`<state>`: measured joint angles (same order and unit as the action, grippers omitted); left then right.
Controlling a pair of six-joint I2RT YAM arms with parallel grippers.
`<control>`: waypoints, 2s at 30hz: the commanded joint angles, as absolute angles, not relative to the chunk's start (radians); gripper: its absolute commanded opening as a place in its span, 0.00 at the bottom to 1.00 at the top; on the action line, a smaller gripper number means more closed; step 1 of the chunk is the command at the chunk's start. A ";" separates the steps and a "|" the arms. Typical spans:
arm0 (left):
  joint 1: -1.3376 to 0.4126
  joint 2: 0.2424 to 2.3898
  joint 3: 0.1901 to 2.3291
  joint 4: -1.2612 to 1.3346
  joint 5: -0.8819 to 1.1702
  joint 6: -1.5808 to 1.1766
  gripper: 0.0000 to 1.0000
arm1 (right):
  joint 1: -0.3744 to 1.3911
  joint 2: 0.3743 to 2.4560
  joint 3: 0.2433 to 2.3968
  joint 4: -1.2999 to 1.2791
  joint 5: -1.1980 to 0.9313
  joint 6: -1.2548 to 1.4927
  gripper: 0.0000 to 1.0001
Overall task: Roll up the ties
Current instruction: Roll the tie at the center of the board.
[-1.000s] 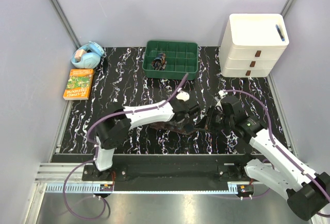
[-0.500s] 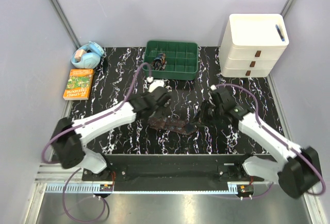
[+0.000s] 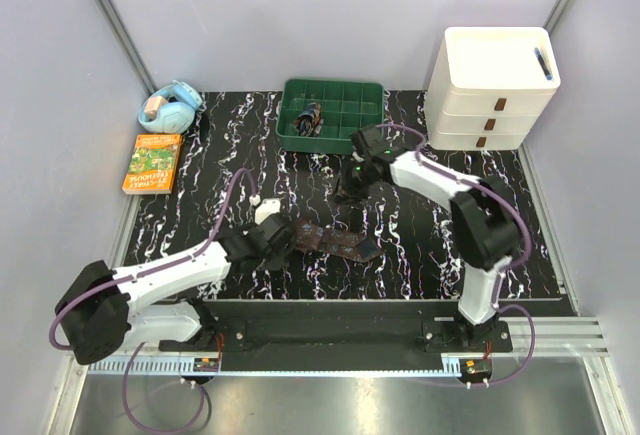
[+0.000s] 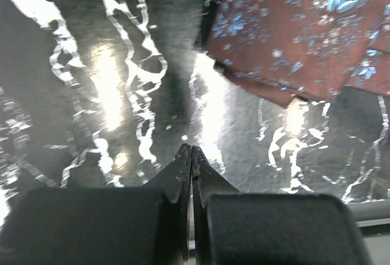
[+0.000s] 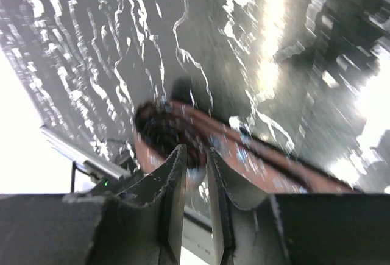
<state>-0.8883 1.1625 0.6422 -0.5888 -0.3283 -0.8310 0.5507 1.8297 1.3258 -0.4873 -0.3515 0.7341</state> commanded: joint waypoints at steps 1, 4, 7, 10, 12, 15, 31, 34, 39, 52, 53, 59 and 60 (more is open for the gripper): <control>-0.884 1.178 0.606 -0.388 -0.272 -0.864 0.00 | 0.614 1.984 1.482 -0.525 -0.319 0.716 0.29; -0.882 1.210 0.583 -0.324 -0.250 -0.868 0.00 | 0.640 2.064 1.549 -0.531 -0.307 0.729 0.29; -0.884 1.246 0.568 -0.267 -0.230 -0.879 0.00 | 0.667 2.133 1.601 -0.531 -0.304 0.739 0.29; -0.884 1.281 0.561 -0.241 -0.229 -0.888 0.00 | 0.695 2.190 1.644 -0.532 -0.321 0.742 0.29; -0.884 1.293 0.557 -0.224 -0.226 -0.890 0.00 | 0.712 2.218 1.660 -0.534 -0.322 0.739 0.28; -0.884 1.301 0.554 -0.213 -0.236 -0.891 0.00 | 0.718 2.232 1.657 -0.531 -0.328 0.736 0.28; -0.868 1.443 0.597 -0.140 -0.316 -0.881 0.00 | 0.761 2.145 1.402 -0.368 -0.414 0.796 0.27; -0.868 1.430 0.586 -0.144 -0.321 -0.879 0.00 | 0.769 2.120 1.347 -0.322 -0.420 0.822 0.26; -0.867 1.413 0.565 -0.150 -0.328 -0.884 0.00 | 0.769 2.105 1.335 -0.302 -0.422 0.831 0.26; -0.905 1.274 0.534 -0.219 -0.249 -0.854 0.29 | 0.744 2.123 1.385 -0.337 -0.403 0.795 0.26; -0.911 1.263 0.537 -0.238 -0.238 -0.857 0.30 | 0.717 2.137 1.397 -0.350 -0.406 0.785 0.26; -0.968 1.114 0.515 -0.340 -0.227 -0.897 0.44 | 0.646 2.134 1.534 -0.503 -0.371 0.701 0.26; -0.968 1.057 0.496 -0.347 -0.226 -0.896 0.48 | 0.635 2.131 1.575 -0.523 -0.353 0.684 0.26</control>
